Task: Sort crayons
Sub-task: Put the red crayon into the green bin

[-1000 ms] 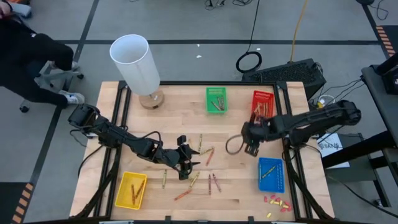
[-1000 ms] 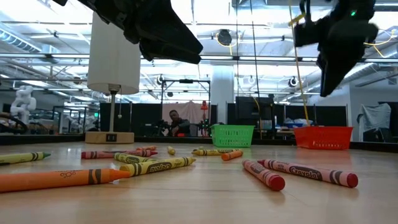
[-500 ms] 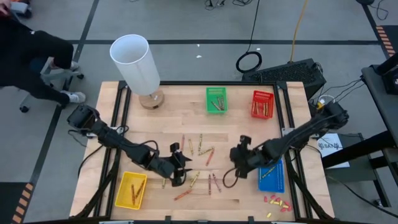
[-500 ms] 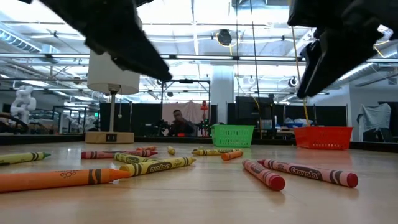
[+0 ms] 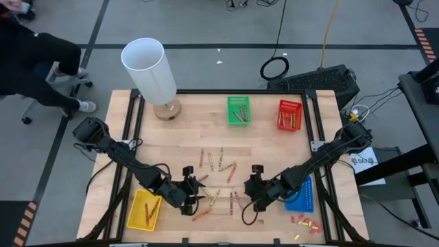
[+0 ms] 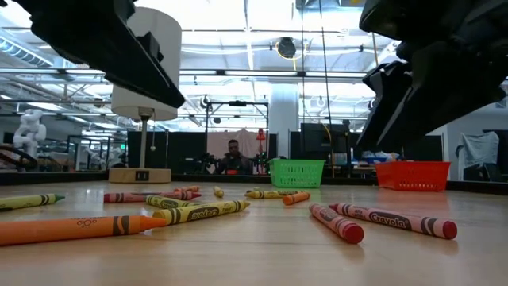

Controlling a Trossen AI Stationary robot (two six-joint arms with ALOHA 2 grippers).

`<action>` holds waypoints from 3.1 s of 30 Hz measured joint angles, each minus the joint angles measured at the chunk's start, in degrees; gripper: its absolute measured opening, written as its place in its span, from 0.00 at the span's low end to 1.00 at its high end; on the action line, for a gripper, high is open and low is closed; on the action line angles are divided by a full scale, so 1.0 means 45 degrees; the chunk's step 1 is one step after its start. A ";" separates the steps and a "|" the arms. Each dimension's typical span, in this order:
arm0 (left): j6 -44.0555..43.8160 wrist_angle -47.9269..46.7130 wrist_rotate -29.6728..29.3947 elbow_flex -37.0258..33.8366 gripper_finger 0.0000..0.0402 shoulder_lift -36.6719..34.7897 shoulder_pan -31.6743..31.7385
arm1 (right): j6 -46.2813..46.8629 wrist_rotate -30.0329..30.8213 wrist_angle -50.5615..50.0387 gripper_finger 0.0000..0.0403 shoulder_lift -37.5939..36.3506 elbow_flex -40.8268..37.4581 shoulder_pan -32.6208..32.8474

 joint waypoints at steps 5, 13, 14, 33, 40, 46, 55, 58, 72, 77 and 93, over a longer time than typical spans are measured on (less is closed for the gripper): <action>-0.0228 -0.0775 -0.0199 0.0000 0.46 0.0000 0.0118 | -0.0104 -0.0023 0.0249 0.41 0.0105 0.0000 0.0073; -0.1791 -0.2373 -0.0450 -0.0007 0.46 0.0000 0.0037 | -0.0115 -0.0028 0.0248 0.41 0.0102 0.0000 0.0073; -0.2003 -0.2444 -0.0421 -0.0005 0.46 0.0000 -0.0032 | -0.0115 -0.0028 0.0248 0.41 0.0102 0.0000 0.0073; -0.4236 -0.3034 -0.1281 -0.0019 0.46 0.1528 -0.0421 | -0.0151 -0.0019 0.0302 0.41 0.0102 0.0000 0.0073; -0.4247 -0.3192 -0.1498 -0.0019 0.46 0.1846 -0.0321 | -0.0339 -0.0013 0.0359 0.41 0.0102 0.0000 0.0073; -0.4695 -0.3487 -0.1461 -0.0023 0.46 0.1948 -0.0309 | -0.0344 -0.0004 0.0398 0.41 0.0102 0.0000 0.0073; -0.5229 -0.3581 -0.1379 -0.0019 0.46 0.1943 -0.0291 | -0.0343 0.0011 0.0447 0.41 0.0097 0.0000 0.0073; -0.5479 -0.3710 -0.1343 -0.0024 0.42 0.1943 -0.0285 | -0.0343 0.0011 0.0447 0.41 0.0097 0.0000 0.0073; -0.5581 -0.3843 -0.1115 0.0029 0.20 0.2440 -0.0222 | -0.0343 0.0011 0.0481 0.41 0.0097 0.0000 0.0072; -0.5899 -0.3892 -0.0999 0.0015 0.11 0.2510 -0.0222 | -0.0354 0.0011 0.0650 0.41 0.0097 0.0000 0.0073; -0.5775 -0.4387 -0.1526 -0.0065 0.02 0.1393 0.0073 | -0.0679 0.0011 0.1077 0.41 0.0092 -0.0003 0.0069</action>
